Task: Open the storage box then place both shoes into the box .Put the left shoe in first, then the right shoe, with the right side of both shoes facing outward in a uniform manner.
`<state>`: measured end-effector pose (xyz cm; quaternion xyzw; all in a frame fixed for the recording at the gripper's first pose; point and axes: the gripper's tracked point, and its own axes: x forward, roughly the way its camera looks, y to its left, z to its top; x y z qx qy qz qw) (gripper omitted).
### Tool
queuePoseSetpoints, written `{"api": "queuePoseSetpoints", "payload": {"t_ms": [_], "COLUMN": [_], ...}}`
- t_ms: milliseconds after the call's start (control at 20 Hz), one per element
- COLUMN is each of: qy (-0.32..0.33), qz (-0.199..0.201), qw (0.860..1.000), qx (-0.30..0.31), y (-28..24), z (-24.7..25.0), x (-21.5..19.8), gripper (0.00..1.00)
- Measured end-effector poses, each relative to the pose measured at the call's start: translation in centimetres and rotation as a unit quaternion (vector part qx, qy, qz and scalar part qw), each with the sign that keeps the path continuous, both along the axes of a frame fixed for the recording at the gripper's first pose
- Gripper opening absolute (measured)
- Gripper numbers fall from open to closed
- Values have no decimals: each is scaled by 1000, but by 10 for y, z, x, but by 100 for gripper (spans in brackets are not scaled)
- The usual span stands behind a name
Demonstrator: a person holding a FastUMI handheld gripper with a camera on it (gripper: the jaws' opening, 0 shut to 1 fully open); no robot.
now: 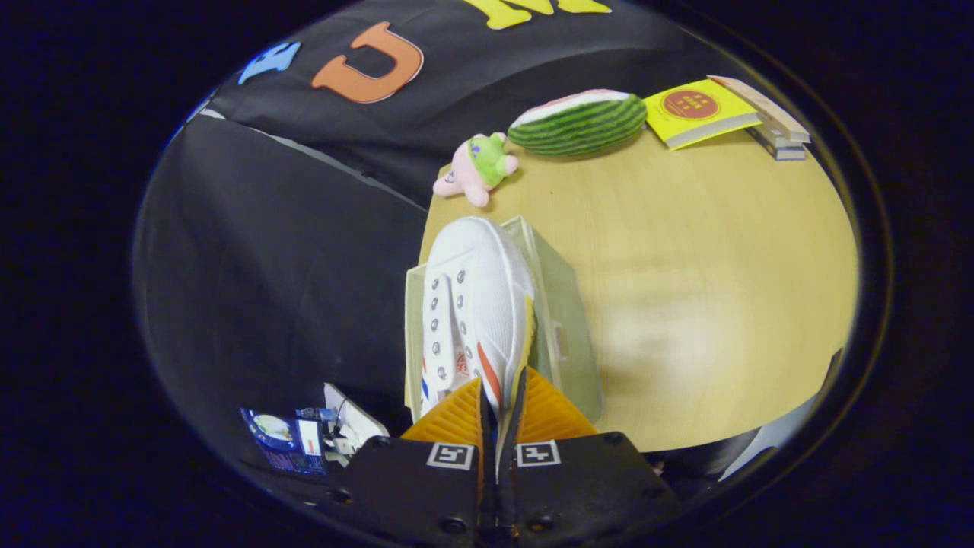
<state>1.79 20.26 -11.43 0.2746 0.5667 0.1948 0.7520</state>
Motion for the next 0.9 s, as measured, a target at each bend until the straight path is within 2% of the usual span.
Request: {"api": "queuePoseSetpoints", "payload": {"t_ms": [200,300,400,450,600,750,900], "qy": [4,5,5,-4,-50,-107,-201], "qz": [2,-6,-7,-8,-6,-10,-31], "qw": [1000,1000,1000,1000,998,993,976], "qx": [-16,-27,-26,-18,-29,-45,-75], "y": [7,1,-2,-1,-12,-26,-50], "z": [-17,-25,-24,-20,-9,6,31], "x": [6,11,9,12,20,24,38], "gripper": [7,13,24,35,44,65,67]}}
